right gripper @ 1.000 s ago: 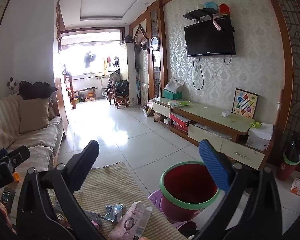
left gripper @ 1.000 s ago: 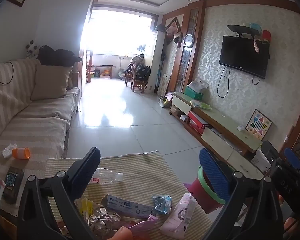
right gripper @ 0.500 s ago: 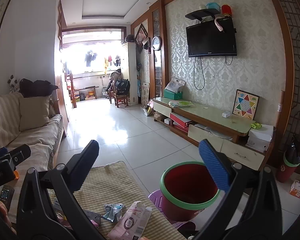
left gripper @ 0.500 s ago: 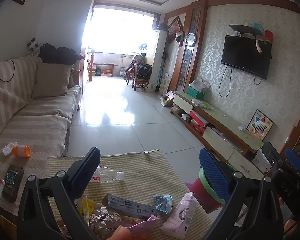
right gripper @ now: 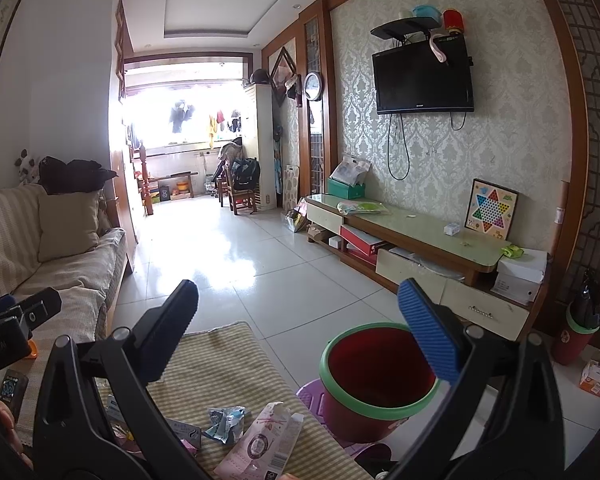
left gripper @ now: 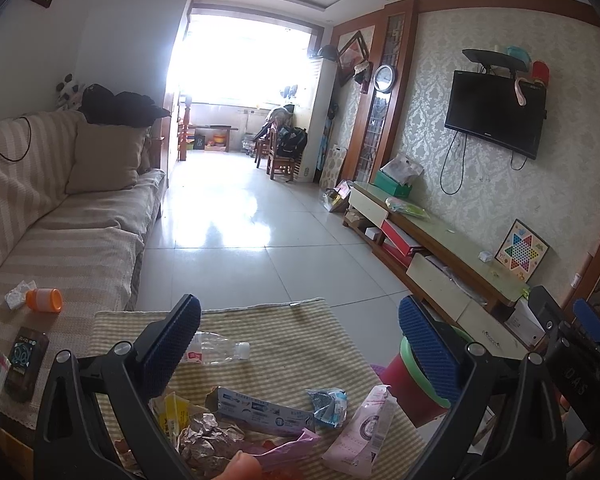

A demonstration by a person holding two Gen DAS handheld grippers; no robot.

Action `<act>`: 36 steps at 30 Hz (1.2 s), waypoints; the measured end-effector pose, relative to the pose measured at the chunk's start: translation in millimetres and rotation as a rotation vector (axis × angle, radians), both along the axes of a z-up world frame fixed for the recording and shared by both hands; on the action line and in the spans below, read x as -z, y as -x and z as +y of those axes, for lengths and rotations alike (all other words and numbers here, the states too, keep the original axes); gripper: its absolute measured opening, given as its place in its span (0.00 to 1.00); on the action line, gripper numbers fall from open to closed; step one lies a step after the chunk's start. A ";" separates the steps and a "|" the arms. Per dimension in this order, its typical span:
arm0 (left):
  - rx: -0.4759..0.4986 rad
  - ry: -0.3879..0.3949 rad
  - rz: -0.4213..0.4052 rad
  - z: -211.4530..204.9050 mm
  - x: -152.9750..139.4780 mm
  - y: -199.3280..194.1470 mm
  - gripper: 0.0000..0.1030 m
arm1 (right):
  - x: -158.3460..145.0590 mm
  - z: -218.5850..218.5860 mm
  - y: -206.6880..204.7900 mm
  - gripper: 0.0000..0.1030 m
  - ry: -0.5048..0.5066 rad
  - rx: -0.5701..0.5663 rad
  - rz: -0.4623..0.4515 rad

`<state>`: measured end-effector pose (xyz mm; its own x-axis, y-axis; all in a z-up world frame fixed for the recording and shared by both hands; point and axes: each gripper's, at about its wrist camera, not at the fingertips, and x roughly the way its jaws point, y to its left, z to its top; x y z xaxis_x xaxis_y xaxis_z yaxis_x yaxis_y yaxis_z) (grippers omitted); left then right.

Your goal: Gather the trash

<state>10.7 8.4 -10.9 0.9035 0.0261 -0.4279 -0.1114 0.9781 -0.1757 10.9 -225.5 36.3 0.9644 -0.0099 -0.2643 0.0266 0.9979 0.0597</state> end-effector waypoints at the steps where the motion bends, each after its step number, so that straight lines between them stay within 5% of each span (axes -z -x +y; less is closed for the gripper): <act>1: 0.000 0.000 0.000 0.1 0.0 0.0 0.92 | 0.4 0.1 0.1 0.96 -0.001 0.000 0.000; 36: -0.005 0.007 0.002 3.1 3.0 -0.8 0.92 | 3.8 -2.0 -1.1 0.96 0.002 0.004 0.002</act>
